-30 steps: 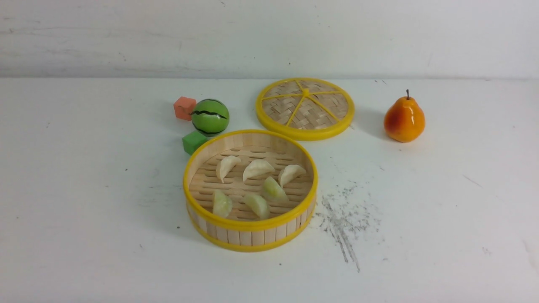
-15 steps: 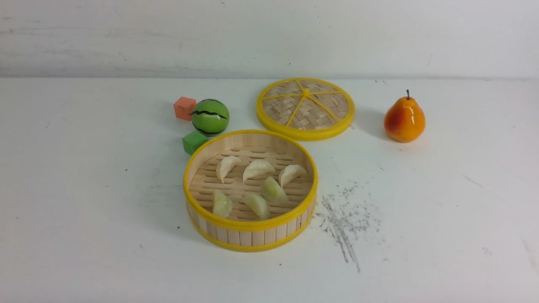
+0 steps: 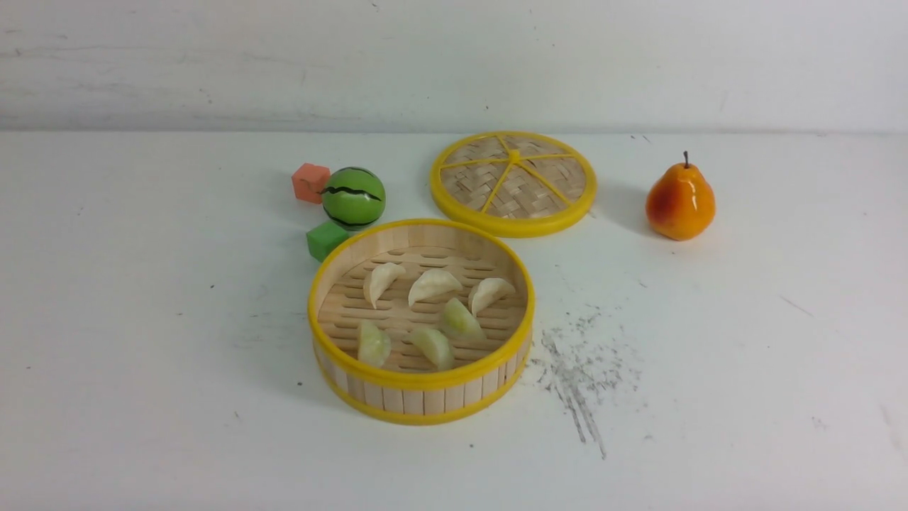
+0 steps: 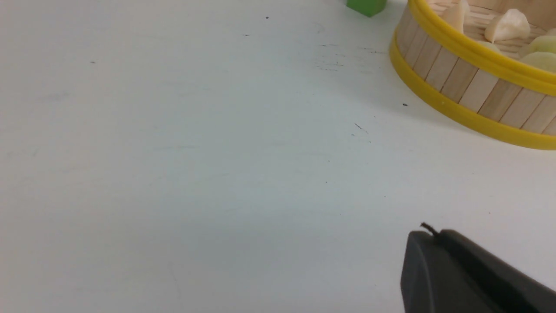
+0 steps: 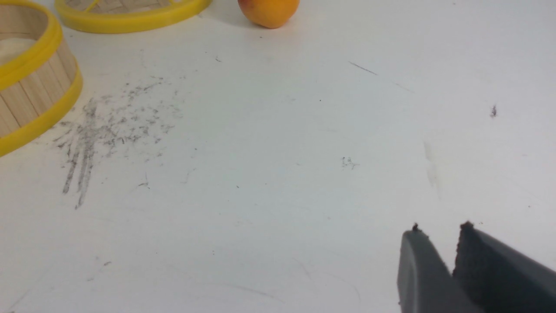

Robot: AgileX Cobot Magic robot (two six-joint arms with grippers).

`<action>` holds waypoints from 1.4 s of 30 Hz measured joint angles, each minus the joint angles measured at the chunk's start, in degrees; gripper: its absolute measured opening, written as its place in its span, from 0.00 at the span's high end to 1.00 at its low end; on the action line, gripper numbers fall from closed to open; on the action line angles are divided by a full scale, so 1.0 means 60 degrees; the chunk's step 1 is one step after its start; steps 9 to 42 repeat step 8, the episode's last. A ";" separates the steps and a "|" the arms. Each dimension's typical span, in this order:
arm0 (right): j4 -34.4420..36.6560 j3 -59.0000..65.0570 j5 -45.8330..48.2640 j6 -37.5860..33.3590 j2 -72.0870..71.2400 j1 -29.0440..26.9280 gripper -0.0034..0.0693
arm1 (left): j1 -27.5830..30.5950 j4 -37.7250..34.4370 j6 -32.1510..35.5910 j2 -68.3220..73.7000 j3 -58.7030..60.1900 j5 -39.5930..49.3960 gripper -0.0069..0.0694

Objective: Put the dumplings into the steamer on the white table.

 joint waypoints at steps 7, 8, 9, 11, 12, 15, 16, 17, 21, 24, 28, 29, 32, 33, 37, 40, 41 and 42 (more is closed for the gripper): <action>0.0000 0.0000 0.0000 0.0019 0.0000 0.0000 0.75 | 0.0000 0.0000 0.0000 0.0000 0.0000 0.0000 0.93; 0.0000 0.0000 0.0000 0.0019 0.0000 0.0000 0.75 | 0.0000 0.0000 0.0000 0.0000 0.0000 0.0000 0.93; 0.0000 0.0000 0.0000 0.0019 0.0000 0.0000 0.75 | 0.0000 0.0000 0.0000 0.0000 0.0000 0.0000 0.93; 0.0000 0.0000 0.0000 0.0019 0.0000 0.0000 0.75 | 0.0000 0.0000 0.0000 0.0000 0.0000 0.0000 0.93; 0.0000 0.0000 0.0000 0.0019 0.0000 0.0000 0.75 | 0.0000 0.0000 0.0000 0.0000 0.0000 0.0000 0.93; 0.0000 0.0000 0.0000 0.0019 0.0000 0.0000 0.75 | 0.0000 0.0000 0.0000 0.0000 0.0000 0.0000 0.93; 0.0000 0.0000 0.0000 0.0019 0.0000 0.0000 0.75 | 0.0000 0.0000 0.0000 0.0000 0.0000 0.0000 0.93; 0.0000 0.0000 0.0000 0.0019 0.0000 0.0000 0.75 | 0.0000 0.0000 0.0000 0.0000 0.0000 0.0000 0.93; 0.0000 0.0000 0.0000 0.0019 0.0000 0.0000 0.75 | 0.0000 0.0000 0.0000 0.0000 0.0000 0.0000 0.93; 0.0000 0.0000 0.0000 0.0019 0.0000 0.0000 0.75 | 0.0000 0.0000 0.0000 0.0000 0.0000 0.0000 0.93; 0.0000 0.0000 0.0000 0.0019 0.0000 0.0000 0.75 | 0.0000 0.0000 0.0000 0.0000 0.0000 0.0000 0.93; 0.0000 0.0000 0.0000 0.0019 0.0000 0.0000 0.75 | 0.0000 0.0000 0.0000 0.0000 0.0000 0.0000 0.93; 0.0000 0.0000 0.0000 0.0019 0.0000 0.0000 0.75 | 0.0000 0.0000 0.0000 0.0000 0.0000 0.0000 0.93; 0.0000 0.0000 0.0000 0.0019 0.0000 0.0000 0.75 | 0.0000 0.0000 0.0000 0.0000 0.0000 0.0000 0.93; 0.0000 0.0000 0.0000 0.0019 0.0000 0.0000 0.75 | 0.0000 0.0000 0.0000 0.0000 0.0000 0.0000 0.93; 0.0000 0.0000 0.0000 0.0019 0.0000 0.0000 0.75 | 0.0000 0.0000 0.0000 0.0000 0.0000 0.0000 0.93; 0.0000 0.0000 0.0000 0.0019 0.0000 0.0000 0.75 | 0.0000 0.0000 0.0000 0.0000 0.0000 0.0000 0.93; 0.0000 0.0000 0.0000 0.0019 0.0000 0.0000 0.75 | 0.0000 0.0000 0.0000 0.0000 0.0000 0.0000 0.93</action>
